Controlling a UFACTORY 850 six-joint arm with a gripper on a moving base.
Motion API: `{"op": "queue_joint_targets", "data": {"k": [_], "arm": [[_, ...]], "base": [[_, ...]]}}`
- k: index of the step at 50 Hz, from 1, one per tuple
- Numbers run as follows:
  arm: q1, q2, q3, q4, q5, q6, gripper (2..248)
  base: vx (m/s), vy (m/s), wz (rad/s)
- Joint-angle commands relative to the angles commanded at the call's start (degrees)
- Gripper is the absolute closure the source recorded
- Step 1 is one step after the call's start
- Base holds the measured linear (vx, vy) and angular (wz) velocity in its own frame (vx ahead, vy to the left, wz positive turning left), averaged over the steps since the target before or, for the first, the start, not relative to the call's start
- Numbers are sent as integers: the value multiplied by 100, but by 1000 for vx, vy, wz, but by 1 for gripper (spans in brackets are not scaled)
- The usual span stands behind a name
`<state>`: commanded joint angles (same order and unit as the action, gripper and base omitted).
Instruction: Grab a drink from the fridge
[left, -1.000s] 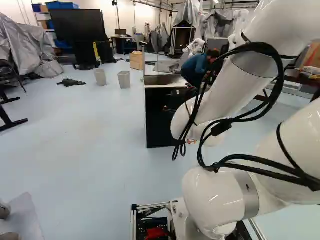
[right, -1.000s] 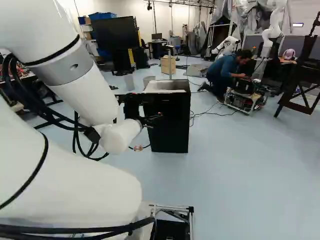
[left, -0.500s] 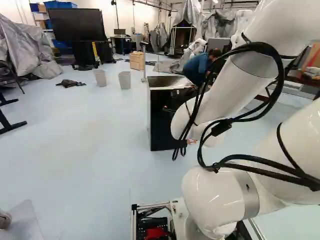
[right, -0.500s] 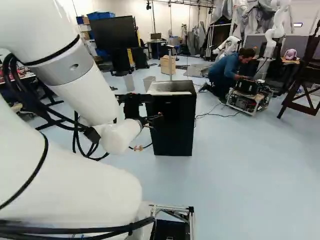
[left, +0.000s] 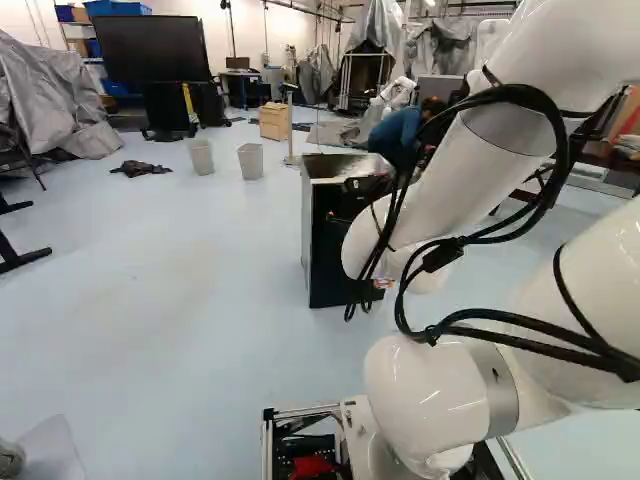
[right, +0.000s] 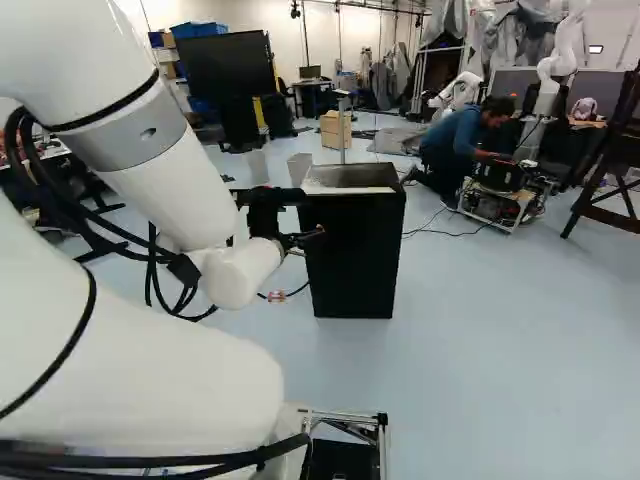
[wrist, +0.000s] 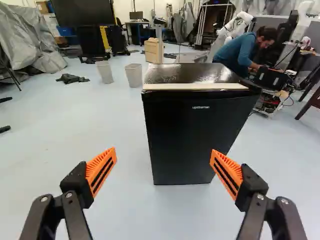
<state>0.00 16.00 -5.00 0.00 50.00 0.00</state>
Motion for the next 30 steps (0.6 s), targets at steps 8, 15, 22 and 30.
{"op": "queue_joint_targets", "data": {"k": [8,15,22,30], "arm": [[0,0,0,0,0,0,3],[0,0,0,0,0,0,3],[0,0,0,0,0,0,3],[0,0,0,0,0,0,3]], "base": [[100,112,-24],[102,113,-24],[106,114,-23],[112,108,-13]]}}
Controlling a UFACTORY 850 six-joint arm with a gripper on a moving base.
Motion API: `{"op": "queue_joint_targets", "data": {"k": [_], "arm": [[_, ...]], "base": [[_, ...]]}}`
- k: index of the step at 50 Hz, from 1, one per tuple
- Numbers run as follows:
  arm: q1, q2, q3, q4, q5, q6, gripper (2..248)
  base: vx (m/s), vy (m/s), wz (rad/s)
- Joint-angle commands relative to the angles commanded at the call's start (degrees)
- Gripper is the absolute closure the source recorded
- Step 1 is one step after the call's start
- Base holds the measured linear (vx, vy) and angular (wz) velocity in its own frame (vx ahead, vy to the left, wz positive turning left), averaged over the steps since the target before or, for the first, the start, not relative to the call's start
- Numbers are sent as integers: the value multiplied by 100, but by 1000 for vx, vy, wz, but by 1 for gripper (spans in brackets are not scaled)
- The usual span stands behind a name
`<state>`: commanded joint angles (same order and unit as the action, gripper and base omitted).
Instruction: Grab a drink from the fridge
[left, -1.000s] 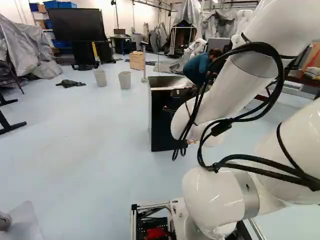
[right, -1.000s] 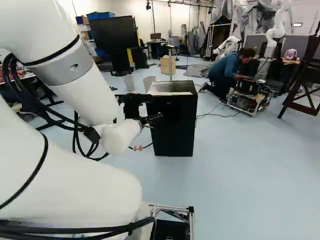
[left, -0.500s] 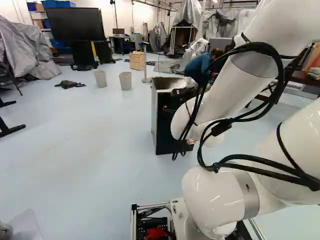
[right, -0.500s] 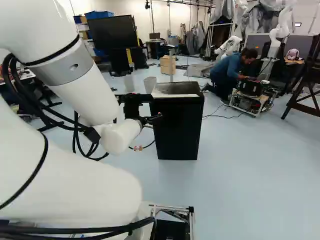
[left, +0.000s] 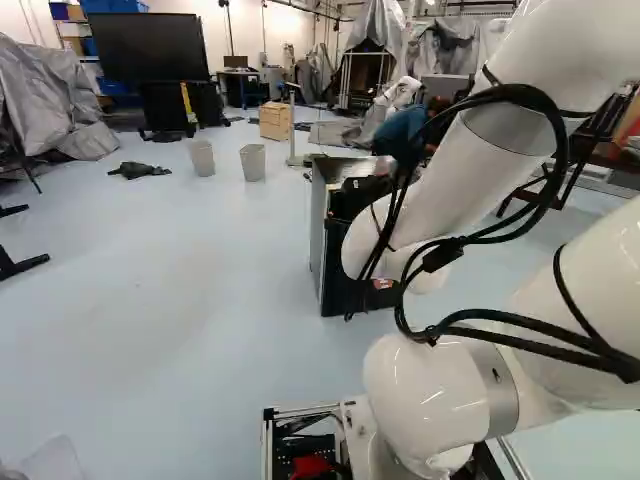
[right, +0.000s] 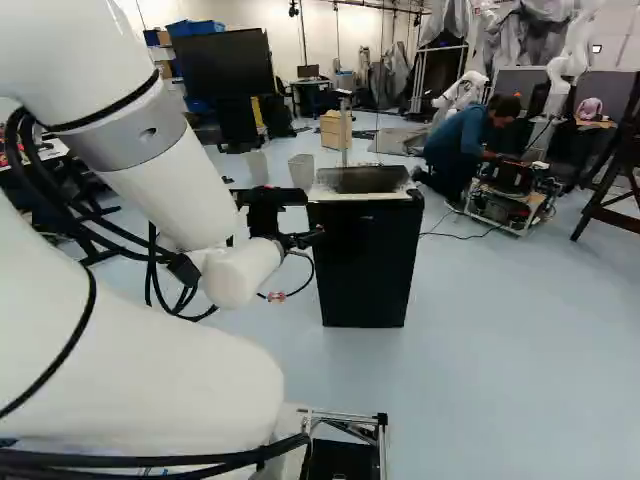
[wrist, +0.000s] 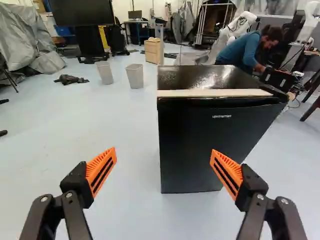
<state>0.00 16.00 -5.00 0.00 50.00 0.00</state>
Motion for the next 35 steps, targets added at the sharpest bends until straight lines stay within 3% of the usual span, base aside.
{"op": "queue_joint_targets", "data": {"k": [35], "arm": [[0,0,0,0,0,0,3]], "base": [[111,81,-18]]}}
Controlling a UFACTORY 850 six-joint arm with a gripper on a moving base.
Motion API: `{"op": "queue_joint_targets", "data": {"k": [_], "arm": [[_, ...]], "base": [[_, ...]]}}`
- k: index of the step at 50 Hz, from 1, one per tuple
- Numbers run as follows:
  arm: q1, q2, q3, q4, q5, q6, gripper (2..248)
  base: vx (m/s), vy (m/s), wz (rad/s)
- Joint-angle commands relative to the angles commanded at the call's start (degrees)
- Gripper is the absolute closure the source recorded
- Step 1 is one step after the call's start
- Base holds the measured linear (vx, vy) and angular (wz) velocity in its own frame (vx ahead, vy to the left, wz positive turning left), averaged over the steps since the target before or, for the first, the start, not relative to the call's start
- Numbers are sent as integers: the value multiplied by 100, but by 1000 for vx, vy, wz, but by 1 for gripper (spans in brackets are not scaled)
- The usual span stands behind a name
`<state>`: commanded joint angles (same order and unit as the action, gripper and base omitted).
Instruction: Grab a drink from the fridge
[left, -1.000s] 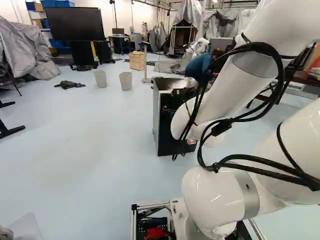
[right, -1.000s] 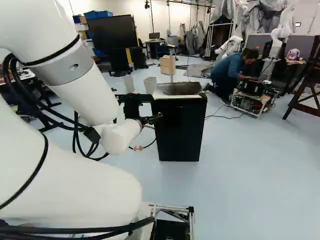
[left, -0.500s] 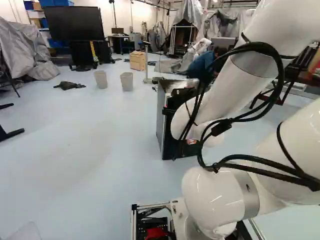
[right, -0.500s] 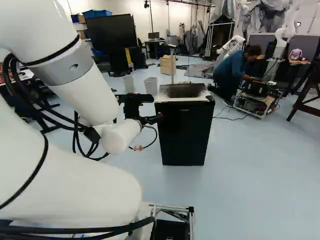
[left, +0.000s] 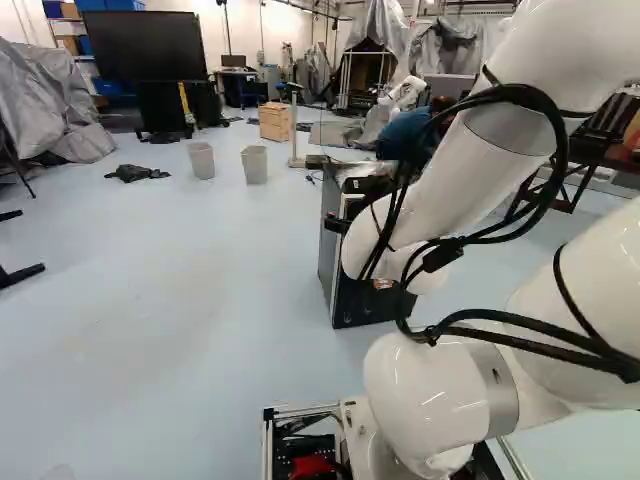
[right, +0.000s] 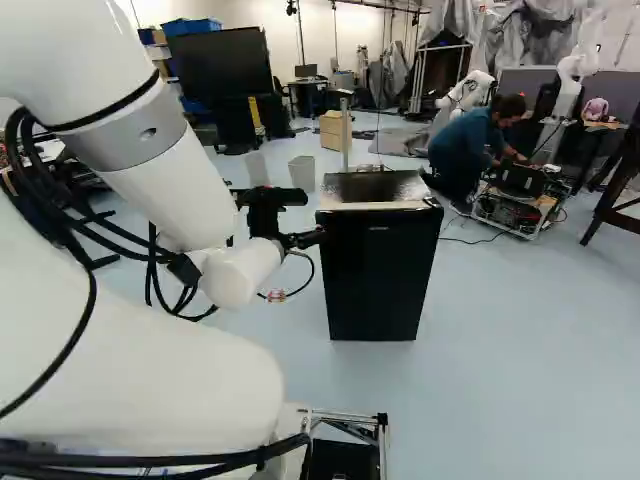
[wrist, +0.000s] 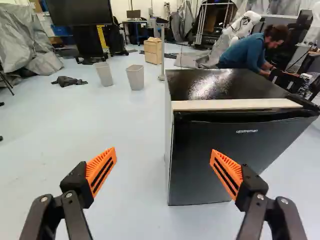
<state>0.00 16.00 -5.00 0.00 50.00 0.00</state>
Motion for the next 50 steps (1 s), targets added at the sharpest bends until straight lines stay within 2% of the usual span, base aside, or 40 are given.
{"op": "queue_joint_targets", "data": {"k": [20,35,50], "arm": [[0,0,0,0,0,0,3],[0,0,0,9,0,0,3],[152,-35,-30,446,16,0,3]], "base": [[91,56,-15],[4,4,0],[0,0,0]]}}
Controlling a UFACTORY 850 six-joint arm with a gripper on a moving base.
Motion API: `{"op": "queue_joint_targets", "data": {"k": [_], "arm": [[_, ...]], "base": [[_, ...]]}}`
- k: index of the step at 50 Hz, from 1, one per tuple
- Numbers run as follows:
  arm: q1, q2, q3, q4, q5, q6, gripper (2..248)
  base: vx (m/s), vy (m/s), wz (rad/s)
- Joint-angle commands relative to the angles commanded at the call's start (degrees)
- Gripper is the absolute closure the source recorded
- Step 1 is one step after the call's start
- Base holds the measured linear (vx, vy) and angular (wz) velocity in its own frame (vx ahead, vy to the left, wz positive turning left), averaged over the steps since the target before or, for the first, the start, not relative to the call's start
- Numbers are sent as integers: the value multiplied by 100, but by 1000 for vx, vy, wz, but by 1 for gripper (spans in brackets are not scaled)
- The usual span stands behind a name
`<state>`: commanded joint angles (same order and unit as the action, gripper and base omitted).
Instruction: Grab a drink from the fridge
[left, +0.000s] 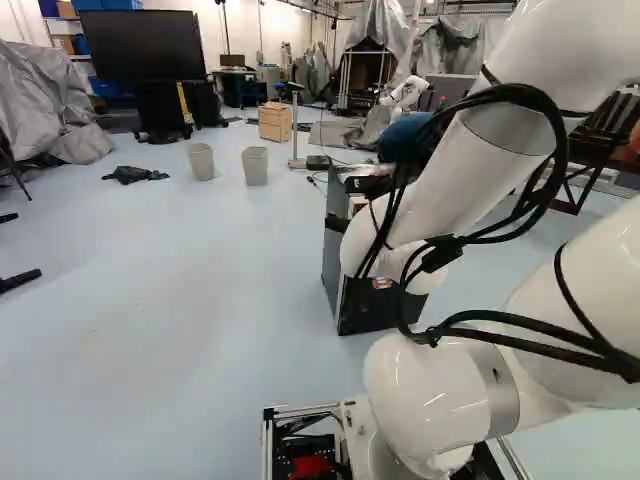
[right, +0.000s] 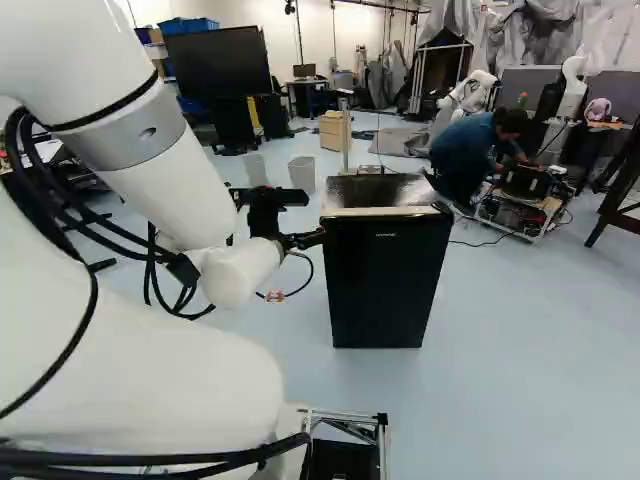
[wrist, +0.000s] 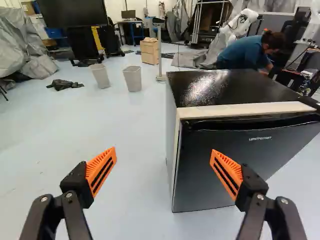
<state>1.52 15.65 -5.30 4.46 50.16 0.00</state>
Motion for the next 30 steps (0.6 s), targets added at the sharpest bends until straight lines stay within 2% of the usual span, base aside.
{"op": "queue_joint_targets", "data": {"k": [30], "arm": [[658,-532,-462,1546,335,0,3]], "base": [[0,0,0]]}}
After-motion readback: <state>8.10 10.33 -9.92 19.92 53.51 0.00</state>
